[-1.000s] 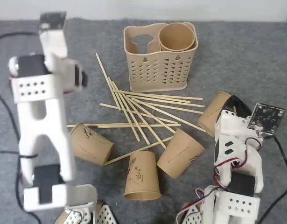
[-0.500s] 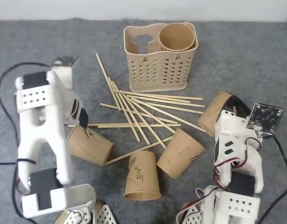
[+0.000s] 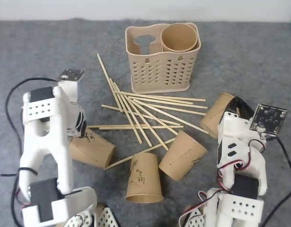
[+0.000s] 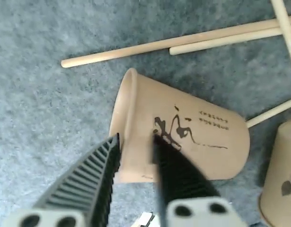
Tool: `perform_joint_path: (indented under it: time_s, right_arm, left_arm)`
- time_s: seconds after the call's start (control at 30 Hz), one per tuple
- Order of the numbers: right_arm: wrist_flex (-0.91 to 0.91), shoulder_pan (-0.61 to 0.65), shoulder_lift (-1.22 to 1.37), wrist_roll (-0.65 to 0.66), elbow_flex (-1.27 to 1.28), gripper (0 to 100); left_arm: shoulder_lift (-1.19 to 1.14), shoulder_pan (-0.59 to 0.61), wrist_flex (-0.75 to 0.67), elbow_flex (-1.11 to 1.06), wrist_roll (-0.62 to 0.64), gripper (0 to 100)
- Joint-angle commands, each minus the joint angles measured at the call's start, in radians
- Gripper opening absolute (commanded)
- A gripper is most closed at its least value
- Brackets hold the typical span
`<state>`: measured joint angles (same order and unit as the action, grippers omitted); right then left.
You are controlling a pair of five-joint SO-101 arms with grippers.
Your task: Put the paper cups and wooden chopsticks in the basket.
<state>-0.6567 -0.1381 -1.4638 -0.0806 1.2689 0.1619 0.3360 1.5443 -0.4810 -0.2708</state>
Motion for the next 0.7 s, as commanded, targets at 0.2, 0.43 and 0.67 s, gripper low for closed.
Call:
perform_joint_path:
  time_s: [0.2, 0.43, 0.67]
  right_arm:
    - [0.022, 0.004, -0.016, 0.021, -0.008, 0.8]
    - [0.022, 0.004, -0.016, 0.021, -0.008, 0.8]
    - [0.022, 0.004, -0.016, 0.021, -0.008, 0.8]
  left_arm:
    - [0.009, 0.008, 0.038, -0.015, -0.04, 1]
    - [0.011, 0.014, 0.112, 0.134, -0.034, 1]
    - [0.008, 0.068, 0.176, 0.298, -0.034, 1]
